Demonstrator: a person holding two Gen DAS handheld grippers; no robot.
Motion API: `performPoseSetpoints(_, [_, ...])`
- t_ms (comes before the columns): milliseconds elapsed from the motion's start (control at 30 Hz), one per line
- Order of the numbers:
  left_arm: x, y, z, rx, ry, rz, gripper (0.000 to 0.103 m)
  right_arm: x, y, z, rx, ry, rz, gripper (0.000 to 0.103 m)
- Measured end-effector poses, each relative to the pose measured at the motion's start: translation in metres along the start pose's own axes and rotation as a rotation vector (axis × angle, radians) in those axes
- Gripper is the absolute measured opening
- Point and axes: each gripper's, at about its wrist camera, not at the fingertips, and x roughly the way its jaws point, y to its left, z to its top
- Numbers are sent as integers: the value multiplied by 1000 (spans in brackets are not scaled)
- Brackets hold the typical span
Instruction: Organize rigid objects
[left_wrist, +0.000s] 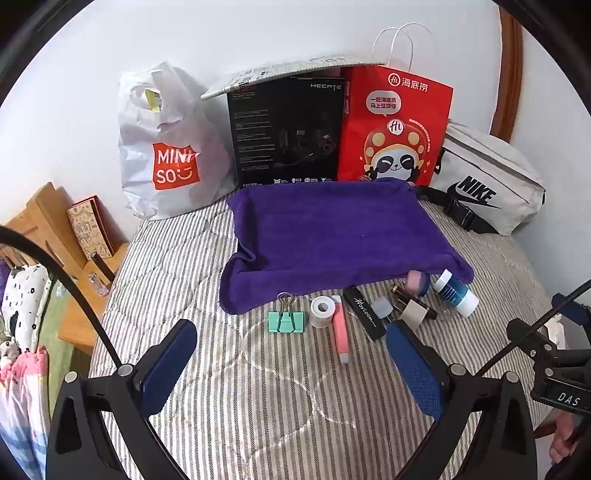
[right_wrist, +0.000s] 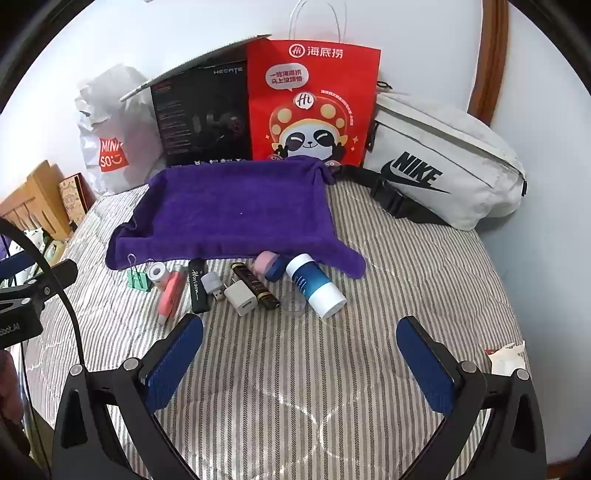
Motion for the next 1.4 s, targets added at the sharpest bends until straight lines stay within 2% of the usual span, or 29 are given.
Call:
performPoseSetpoints(133, [-1, -6, 2, 12, -9, 27, 103, 1, -1, 0, 3, -7, -1, 103])
performPoseSetpoints(167, [-7, -5, -2, 12, -41, 21, 103, 1, -1, 1, 3, -4, -2, 103])
performPoseSetpoints(233, [-6, -10, 0, 13, -25, 29, 103, -4, 7, 1, -5, -12, -19, 103])
performPoseSetpoints(500, [-11, -7, 0, 15, -27, 14, 103, -5, -3, 2, 17, 0, -1, 103])
performPoseSetpoints(1000, [4, 1, -2, 20, 11, 9, 103, -9, -3, 4, 13, -4, 5, 103])
performPoseSetpoints(1400, [5, 5, -2, 11, 11, 17, 103, -9, -1, 5, 8, -3, 13, 103])
